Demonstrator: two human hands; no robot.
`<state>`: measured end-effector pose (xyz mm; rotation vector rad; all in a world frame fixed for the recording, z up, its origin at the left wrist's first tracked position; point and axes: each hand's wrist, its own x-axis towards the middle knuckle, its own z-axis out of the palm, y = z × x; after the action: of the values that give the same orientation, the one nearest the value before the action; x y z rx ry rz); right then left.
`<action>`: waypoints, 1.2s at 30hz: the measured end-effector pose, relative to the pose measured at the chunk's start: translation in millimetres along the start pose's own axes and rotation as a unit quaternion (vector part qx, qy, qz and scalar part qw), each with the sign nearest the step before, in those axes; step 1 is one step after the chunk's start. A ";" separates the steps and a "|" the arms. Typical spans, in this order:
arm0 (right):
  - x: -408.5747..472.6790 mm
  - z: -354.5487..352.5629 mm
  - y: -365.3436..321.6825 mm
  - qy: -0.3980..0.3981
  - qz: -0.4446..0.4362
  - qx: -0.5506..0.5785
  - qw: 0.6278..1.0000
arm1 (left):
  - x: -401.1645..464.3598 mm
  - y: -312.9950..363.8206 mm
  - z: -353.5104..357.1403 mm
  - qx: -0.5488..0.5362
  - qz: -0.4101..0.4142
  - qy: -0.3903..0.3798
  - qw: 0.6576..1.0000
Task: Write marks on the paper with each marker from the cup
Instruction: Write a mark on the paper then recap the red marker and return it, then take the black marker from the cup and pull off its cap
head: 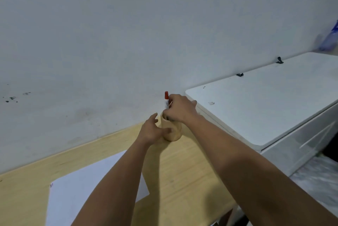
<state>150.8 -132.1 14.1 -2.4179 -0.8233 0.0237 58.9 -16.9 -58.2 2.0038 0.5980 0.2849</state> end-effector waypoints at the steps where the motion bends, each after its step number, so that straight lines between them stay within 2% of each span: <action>1: 0.4 3.6 1.0 -0.005 0.002 -0.016 1.000 | 2.2 -2.7 5.4 -0.016 0.006 0.001 1.000; 6: 1.1 13.2 4.8 0.003 -0.001 -0.049 0.999 | 2.6 -10.4 21.8 -0.059 0.038 0.019 0.997; 15: -4.9 -3.8 18.5 -0.009 0.002 0.033 0.999 | 1.3 -11.4 18.3 -0.055 0.042 0.027 0.997; 18: -8.9 -7.4 26.6 -0.005 -0.002 0.013 1.000 | 2.3 -12.7 12.4 -0.047 0.043 0.025 0.998; 22: -13.7 -7.1 28.3 -0.039 -0.013 -0.028 0.999 | -0.8 -12.5 10.3 -0.051 0.047 0.026 0.997; 27: -8.2 1.7 32.8 -0.047 -0.008 0.097 0.994 | -1.8 -13.6 11.5 -0.048 0.048 0.024 0.997; 32: -6.2 3.9 28.4 -0.072 -0.020 0.124 0.989 | -0.9 -15.3 11.2 -0.047 0.048 0.023 0.997; 34: -4.6 4.7 27.2 -0.055 -0.005 0.122 0.991 | -0.1 -15.4 11.2 -0.047 0.048 0.021 0.998; 36: -4.1 1.0 26.7 -0.005 0.002 0.153 0.988 | 0.8 -15.5 11.7 -0.046 0.043 0.022 0.998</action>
<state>162.0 -151.1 -1.5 -2.1318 -0.7577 0.1522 60.2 -19.2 -77.4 1.9424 0.5172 0.4030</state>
